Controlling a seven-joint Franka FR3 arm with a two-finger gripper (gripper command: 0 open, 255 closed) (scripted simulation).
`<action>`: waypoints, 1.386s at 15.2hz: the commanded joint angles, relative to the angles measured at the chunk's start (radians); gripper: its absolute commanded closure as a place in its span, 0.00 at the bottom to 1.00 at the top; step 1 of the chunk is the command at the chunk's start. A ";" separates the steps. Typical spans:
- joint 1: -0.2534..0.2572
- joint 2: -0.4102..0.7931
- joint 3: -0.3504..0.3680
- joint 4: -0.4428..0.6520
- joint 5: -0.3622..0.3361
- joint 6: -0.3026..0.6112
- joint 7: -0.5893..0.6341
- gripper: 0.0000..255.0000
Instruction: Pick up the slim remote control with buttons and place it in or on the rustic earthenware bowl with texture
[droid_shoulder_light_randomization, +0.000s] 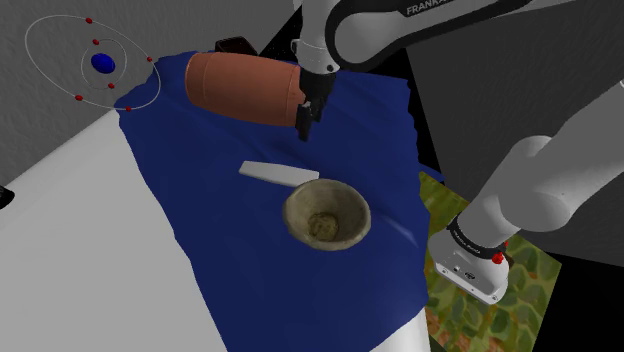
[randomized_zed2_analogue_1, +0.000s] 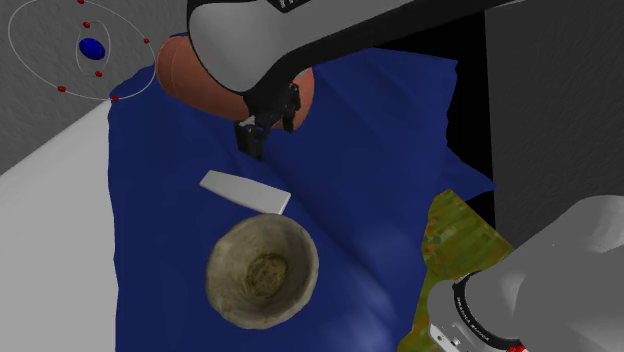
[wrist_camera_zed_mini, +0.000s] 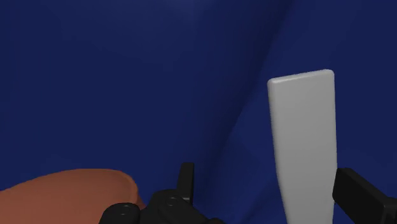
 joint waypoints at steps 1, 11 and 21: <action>0.015 0.063 0.022 0.024 -0.016 0.035 0.001 0.00; 0.078 0.290 0.086 0.098 -0.106 0.160 0.027 0.00; 0.081 0.327 0.083 0.076 -0.124 0.217 0.040 0.00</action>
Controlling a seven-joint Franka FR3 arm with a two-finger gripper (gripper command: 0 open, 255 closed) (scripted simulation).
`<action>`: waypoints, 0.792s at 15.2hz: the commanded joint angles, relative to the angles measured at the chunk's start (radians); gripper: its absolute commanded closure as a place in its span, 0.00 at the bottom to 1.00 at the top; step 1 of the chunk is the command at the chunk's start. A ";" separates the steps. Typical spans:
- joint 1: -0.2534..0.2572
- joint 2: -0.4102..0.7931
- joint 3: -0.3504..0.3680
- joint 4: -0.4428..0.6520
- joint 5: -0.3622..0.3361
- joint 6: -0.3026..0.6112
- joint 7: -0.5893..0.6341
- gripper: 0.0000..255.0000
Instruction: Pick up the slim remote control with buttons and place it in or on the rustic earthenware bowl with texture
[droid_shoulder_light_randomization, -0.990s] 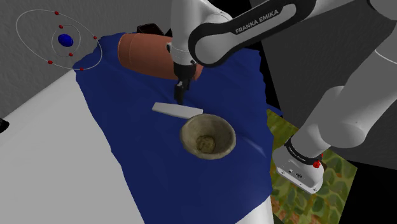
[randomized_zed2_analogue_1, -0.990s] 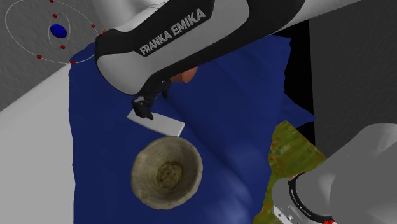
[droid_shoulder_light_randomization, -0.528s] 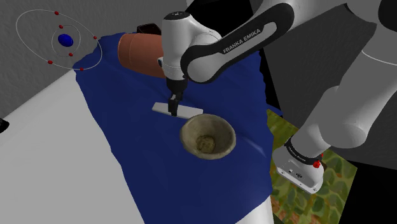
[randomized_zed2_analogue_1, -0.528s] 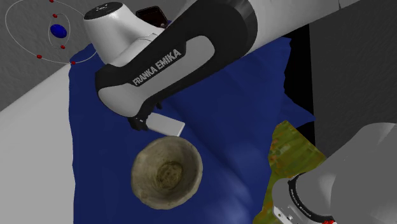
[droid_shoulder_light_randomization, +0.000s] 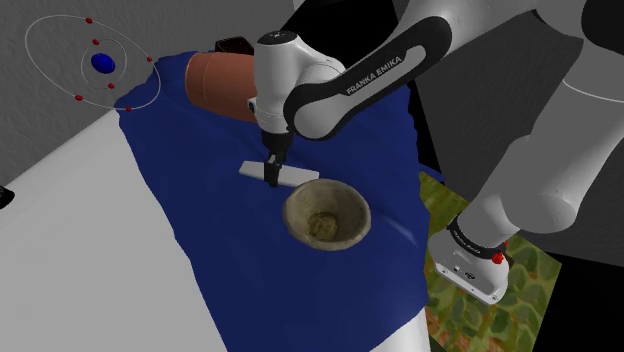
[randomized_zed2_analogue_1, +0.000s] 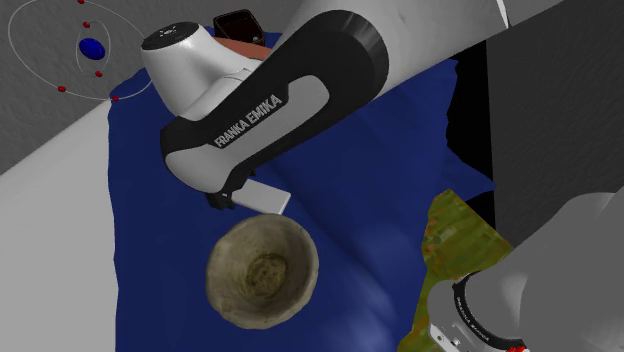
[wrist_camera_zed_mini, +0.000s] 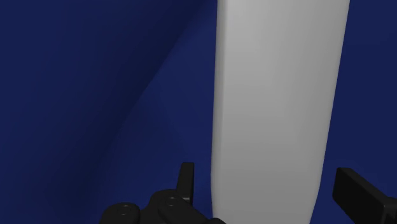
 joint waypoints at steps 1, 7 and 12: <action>0.000 0.000 0.000 0.000 0.000 0.000 0.000 0.00; 0.000 0.000 0.000 0.000 0.000 0.000 0.000 1.00; 0.000 0.000 0.000 0.000 0.000 0.000 0.000 1.00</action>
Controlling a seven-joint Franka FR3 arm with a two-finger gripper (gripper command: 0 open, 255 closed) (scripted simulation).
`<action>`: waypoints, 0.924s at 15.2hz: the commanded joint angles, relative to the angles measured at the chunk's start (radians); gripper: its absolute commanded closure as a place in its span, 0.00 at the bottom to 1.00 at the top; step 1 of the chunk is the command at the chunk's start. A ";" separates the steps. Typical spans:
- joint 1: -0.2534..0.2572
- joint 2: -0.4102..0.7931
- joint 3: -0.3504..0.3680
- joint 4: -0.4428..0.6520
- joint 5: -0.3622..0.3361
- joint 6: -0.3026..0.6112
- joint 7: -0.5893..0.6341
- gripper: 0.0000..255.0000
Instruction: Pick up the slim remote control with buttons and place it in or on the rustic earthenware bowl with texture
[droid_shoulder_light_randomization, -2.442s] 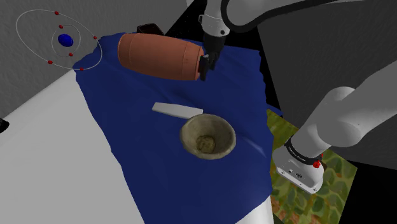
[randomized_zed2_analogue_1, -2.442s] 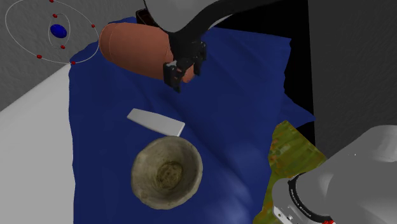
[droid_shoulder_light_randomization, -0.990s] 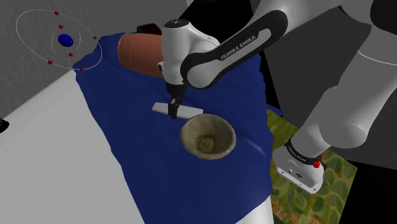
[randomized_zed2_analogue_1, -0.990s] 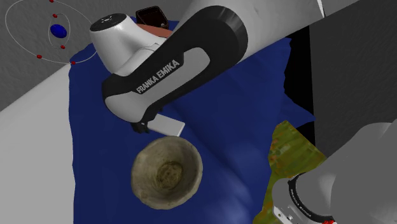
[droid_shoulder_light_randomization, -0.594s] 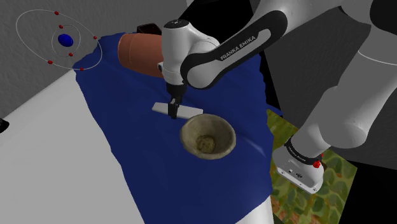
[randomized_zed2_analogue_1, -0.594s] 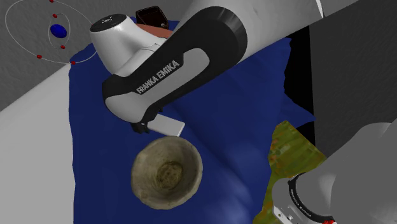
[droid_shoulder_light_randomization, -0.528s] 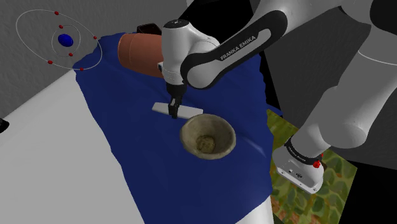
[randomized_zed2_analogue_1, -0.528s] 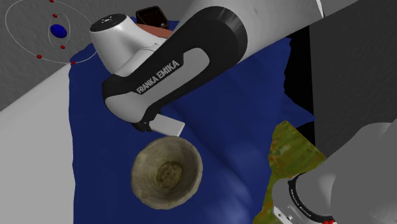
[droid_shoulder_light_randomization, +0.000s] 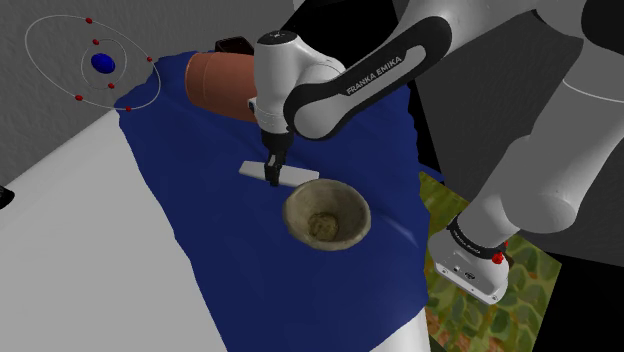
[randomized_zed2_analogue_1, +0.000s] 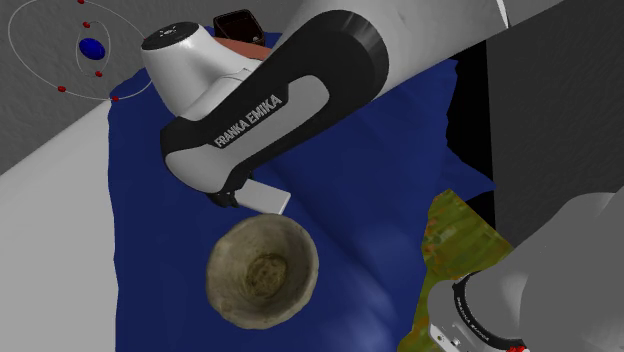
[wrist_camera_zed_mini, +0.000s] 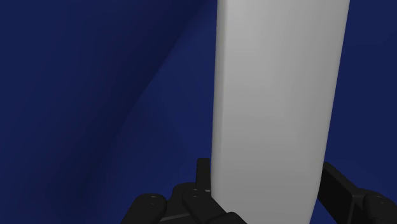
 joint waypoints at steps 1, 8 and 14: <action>0.000 0.000 0.000 0.000 0.000 0.000 0.000 1.00; -0.004 -0.056 0.005 0.035 0.027 -0.087 -0.019 1.00; -0.007 -0.097 0.006 0.073 0.045 -0.163 -0.033 1.00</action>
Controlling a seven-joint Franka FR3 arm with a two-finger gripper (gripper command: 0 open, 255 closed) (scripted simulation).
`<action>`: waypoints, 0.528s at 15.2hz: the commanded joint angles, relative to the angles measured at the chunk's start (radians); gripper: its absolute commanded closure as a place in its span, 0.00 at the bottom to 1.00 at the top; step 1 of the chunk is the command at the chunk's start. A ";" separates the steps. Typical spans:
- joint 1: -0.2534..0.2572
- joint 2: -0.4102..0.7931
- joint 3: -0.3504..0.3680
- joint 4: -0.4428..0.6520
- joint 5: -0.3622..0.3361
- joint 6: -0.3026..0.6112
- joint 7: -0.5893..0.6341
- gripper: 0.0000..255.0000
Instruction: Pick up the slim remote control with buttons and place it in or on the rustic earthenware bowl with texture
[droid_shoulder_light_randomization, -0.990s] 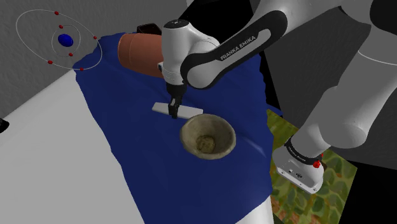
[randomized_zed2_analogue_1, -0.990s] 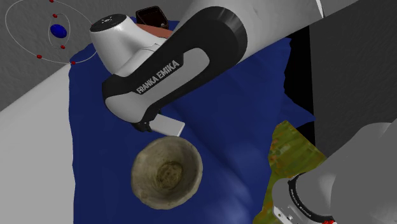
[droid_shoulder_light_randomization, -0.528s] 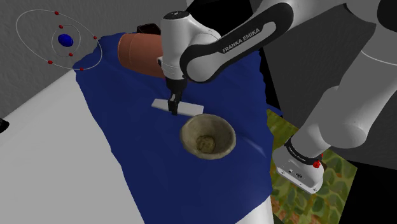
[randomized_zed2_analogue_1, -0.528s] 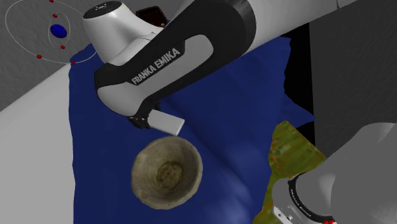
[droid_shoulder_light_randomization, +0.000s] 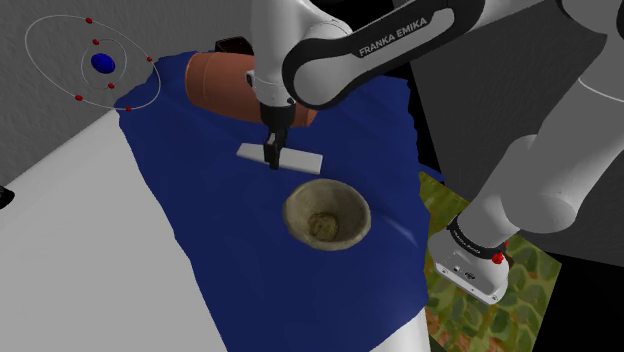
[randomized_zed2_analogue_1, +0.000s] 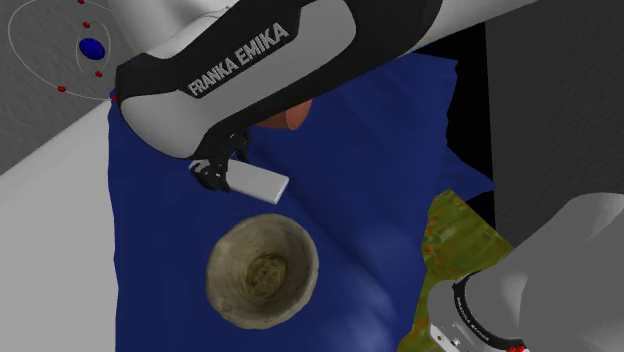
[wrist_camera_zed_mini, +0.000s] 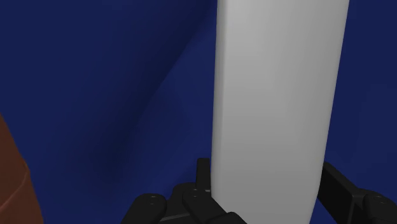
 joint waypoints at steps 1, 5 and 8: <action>-0.001 -0.012 0.000 0.015 0.005 -0.025 -0.004 1.00; -0.002 -0.034 0.000 0.045 0.014 -0.077 -0.011 1.00; -0.003 -0.048 -0.001 0.071 0.020 -0.116 -0.015 1.00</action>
